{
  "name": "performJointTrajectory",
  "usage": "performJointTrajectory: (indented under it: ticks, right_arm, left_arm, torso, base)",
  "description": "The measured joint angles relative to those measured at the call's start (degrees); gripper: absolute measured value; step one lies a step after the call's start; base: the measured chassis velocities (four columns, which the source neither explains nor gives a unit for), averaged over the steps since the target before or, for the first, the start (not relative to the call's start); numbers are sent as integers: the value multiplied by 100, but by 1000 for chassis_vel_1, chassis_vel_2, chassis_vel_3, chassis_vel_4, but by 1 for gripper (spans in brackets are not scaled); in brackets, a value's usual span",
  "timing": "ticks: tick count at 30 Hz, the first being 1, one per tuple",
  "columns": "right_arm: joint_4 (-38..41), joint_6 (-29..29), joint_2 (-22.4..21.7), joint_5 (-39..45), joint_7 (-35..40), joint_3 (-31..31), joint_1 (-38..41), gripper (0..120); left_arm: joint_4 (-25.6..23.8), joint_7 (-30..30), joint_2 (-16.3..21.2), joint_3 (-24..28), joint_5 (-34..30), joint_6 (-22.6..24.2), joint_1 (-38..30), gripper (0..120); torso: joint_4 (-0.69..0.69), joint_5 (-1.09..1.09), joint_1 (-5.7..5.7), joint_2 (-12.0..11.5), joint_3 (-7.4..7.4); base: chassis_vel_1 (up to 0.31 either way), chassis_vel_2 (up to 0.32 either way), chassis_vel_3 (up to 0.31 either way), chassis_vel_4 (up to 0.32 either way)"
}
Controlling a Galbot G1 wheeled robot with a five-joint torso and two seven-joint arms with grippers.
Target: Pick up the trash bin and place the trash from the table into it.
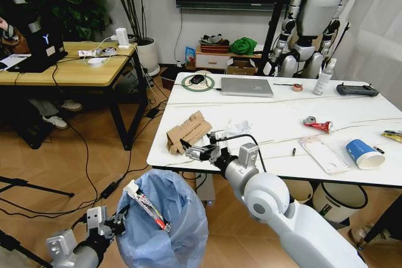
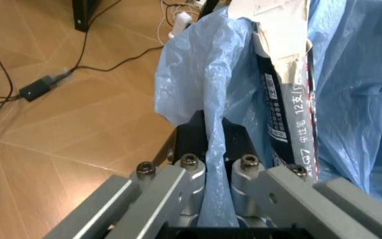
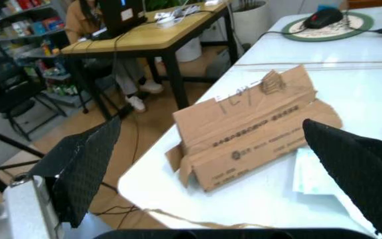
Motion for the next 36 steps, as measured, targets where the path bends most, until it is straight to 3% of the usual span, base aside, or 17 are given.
performJointTrajectory:
  ticks: [3,9,21,36]
  right_arm:
    - [-178,-60,192,2,162,-69,204,100]
    - [-653,-1073,976,49,884,-155,819,100]
    - [-1407,-1586,1688,-544,1566,-843,1417,100]
    - [-2707,-1632,2798,-876,2643,-1212,1887,100]
  left_arm:
    - [0,-2,-1,-47,-8,-3,11,0]
    - [-11,-32,-2,-179,-62,-6,29,0]
    - [-6,-61,-13,-191,-90,-6,-6,0]
    - [-34,-71,-13,-309,-131,-11,22,0]
  torso:
    - [0,-1,0,0,0]
    - [3,-2,0,0,0]
    - [2,-1,0,0,0]
    - [2,-1,0,0,0]
  base:
    - [0,0,0,0]
    - [0,0,0,0]
    - [0,0,0,0]
    - [0,0,0,0]
